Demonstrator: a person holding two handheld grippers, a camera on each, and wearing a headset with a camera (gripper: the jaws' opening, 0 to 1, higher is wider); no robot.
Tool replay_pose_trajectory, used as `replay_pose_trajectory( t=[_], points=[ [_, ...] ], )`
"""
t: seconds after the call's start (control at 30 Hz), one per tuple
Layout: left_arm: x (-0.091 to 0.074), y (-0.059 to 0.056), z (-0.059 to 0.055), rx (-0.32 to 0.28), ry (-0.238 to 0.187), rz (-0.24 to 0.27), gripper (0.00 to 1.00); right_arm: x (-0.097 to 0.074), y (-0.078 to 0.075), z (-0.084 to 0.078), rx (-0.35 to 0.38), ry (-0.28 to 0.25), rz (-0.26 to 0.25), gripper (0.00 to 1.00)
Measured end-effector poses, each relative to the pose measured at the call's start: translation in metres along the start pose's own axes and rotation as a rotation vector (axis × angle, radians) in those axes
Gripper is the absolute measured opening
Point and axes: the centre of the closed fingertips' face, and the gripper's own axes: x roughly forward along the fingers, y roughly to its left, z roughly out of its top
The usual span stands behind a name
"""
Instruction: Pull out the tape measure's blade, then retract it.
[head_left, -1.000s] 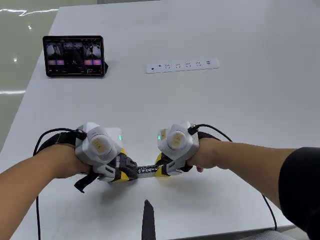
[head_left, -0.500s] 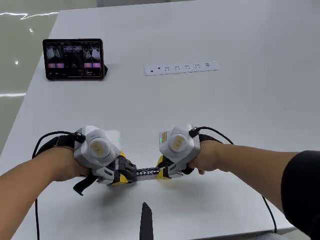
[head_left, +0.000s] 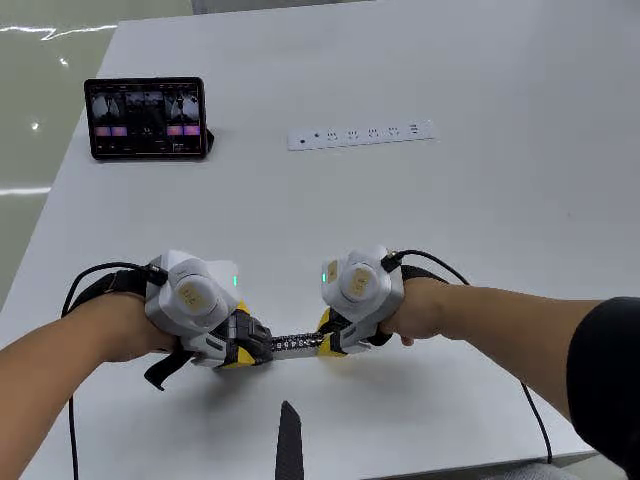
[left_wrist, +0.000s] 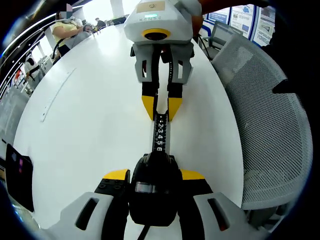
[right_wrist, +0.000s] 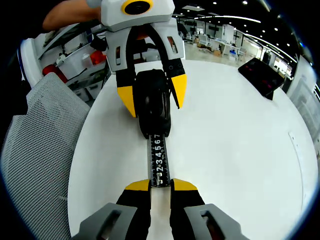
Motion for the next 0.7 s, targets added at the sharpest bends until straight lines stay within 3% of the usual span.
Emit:
replay_pose_trajectory(
  t=[0.7],
  points=[
    [0.000, 0.000, -0.001, 0.004, -0.001, -0.003, 0.32, -0.008, -0.001, -0.012, 0.004, 0.010, -0.005, 0.10]
  ],
)
